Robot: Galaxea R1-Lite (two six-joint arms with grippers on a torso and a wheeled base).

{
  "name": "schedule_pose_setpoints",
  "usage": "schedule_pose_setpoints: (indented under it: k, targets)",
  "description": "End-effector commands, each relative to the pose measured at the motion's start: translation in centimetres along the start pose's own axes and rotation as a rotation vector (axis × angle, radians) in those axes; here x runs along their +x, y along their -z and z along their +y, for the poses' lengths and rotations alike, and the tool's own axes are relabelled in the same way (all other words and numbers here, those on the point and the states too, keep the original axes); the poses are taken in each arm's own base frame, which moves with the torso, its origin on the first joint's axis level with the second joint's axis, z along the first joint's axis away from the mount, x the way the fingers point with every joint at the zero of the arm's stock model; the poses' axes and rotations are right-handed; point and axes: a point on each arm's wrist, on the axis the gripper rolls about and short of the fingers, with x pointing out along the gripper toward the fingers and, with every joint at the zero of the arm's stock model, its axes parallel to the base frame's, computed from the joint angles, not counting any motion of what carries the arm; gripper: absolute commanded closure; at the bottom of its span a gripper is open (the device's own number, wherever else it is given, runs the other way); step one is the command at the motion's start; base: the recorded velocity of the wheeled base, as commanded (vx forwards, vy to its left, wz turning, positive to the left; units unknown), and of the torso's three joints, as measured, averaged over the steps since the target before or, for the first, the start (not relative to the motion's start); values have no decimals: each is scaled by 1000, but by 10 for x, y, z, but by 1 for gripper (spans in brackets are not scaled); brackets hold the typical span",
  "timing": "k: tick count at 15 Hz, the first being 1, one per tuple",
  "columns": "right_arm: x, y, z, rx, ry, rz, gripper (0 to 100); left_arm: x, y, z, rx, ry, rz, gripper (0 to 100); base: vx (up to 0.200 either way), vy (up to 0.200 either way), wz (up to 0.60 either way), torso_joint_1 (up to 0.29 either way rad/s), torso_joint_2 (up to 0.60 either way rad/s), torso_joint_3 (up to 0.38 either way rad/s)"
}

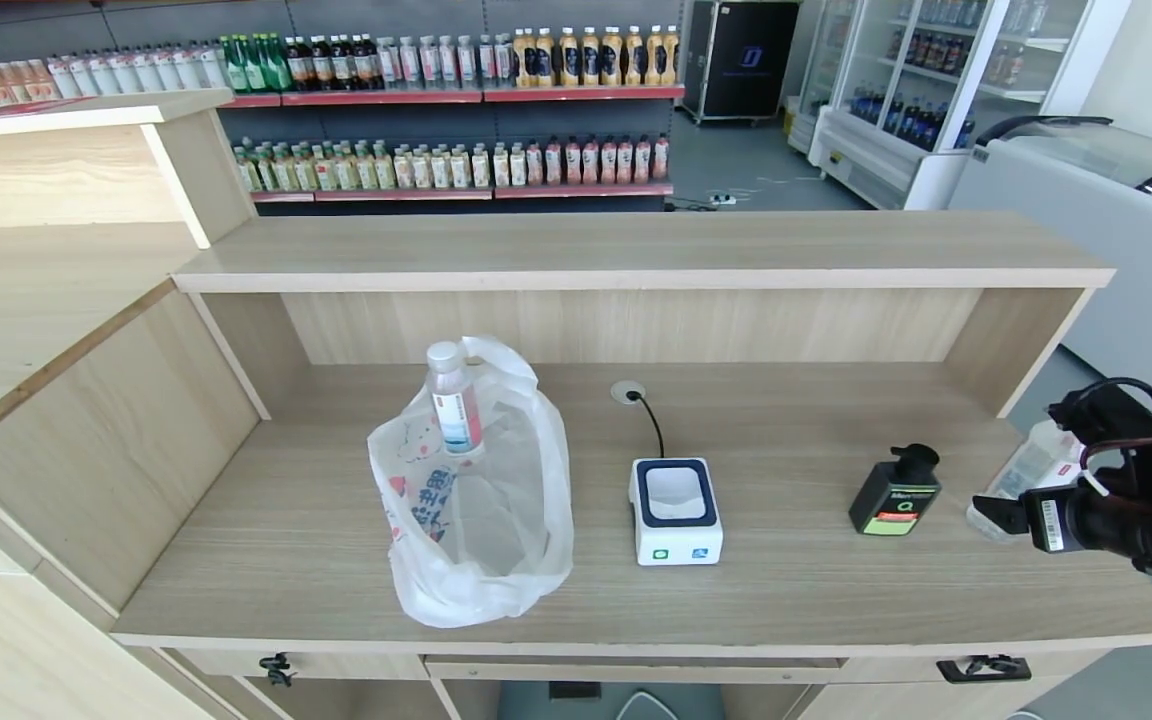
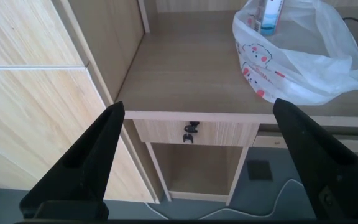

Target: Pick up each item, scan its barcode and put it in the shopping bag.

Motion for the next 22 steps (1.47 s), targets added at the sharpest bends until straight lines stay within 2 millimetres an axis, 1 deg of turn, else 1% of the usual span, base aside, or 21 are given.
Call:
schedule_pose_setpoints:
  k: [1, 2, 4, 8, 13, 15, 18, 22]
  targets:
    - [15, 9, 3, -1, -29, 34, 0, 0, 0, 0, 1, -1, 2, 0, 0, 0, 0, 0, 0, 0]
    - [24, 12, 5, -23, -54, 24, 0, 0, 0, 0, -1, -1, 0, 0, 0, 0, 0, 0, 0, 0]
    - [34, 14, 6, -43, -96, -1, 0, 0, 0, 0, -1, -1, 0, 0, 0, 0, 0, 0, 0, 0]
    - [48, 17, 10, -128, -210, -36, 0, 0, 0, 0, -1, -1, 0, 0, 0, 0, 0, 0, 0, 0]
    - [64, 12, 10, -188, -280, -78, 0, 0, 0, 0, -1, -1, 0, 0, 0, 0, 0, 0, 0, 0]
    - [77, 9, 11, -217, -329, -105, 0, 0, 0, 0, -1, -1, 2, 0, 0, 0, 0, 0, 0, 0]
    - [88, 11, 14, -253, -378, -121, 0, 0, 0, 0, 1, -1, 2, 0, 0, 0, 0, 0, 0, 0]
    - [94, 14, 20, -260, -410, -114, 0, 0, 0, 0, -1, -1, 2, 0, 0, 0, 0, 0, 0, 0]
